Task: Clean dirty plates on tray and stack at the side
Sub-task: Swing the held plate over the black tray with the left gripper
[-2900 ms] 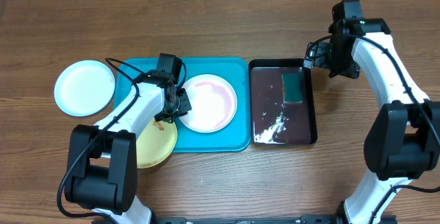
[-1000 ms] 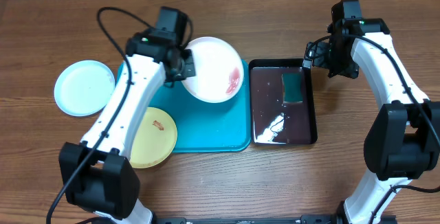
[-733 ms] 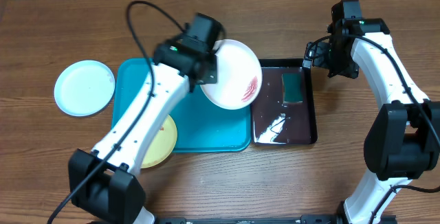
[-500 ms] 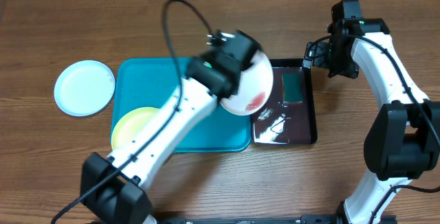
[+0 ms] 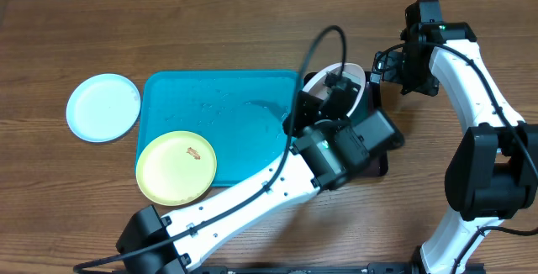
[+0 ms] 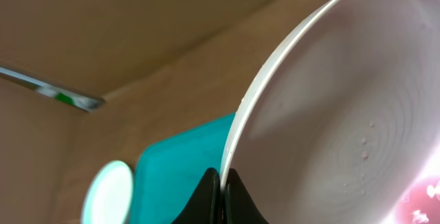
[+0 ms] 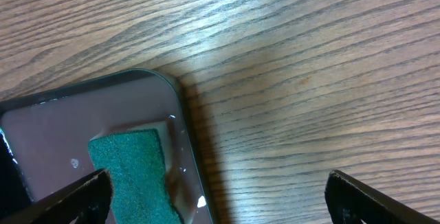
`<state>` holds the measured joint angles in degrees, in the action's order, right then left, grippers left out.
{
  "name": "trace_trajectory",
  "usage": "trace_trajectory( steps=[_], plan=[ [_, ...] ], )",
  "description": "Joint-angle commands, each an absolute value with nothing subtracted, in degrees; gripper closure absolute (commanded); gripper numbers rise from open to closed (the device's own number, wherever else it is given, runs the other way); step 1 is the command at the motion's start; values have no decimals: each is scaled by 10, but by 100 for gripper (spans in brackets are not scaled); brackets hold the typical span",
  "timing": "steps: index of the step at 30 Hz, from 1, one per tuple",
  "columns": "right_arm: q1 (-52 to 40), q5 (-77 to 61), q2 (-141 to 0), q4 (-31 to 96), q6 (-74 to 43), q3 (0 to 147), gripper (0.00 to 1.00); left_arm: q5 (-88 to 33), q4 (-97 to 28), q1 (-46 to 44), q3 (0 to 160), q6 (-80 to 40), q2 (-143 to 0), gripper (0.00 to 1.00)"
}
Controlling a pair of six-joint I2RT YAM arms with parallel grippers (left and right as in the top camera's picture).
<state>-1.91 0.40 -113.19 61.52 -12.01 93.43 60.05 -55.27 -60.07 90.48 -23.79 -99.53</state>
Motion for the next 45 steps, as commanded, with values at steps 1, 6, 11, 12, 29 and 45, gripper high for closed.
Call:
trace_trajectory(
  steps=[1,6,11,12,29,45],
  plan=[
    [-18,6,-1122,613,-124,945,0,701,-550,-617,921,-249,-976,96],
    [-18,6,-1122,614,-124,945,0,710,-536,-630,921,-248,-976,96],
    [-18,6,-1122,613,-124,945,0,714,-524,-630,921,-248,-976,96],
    [-18,6,-1122,613,-124,945,0,715,-522,-630,921,-248,-976,96],
    [-18,6,-1122,613,-124,945,0,736,-484,-629,920,-238,-976,96],
    [-18,6,-1122,613,-124,945,0,495,-510,-591,920,-278,-977,96]
  ],
)
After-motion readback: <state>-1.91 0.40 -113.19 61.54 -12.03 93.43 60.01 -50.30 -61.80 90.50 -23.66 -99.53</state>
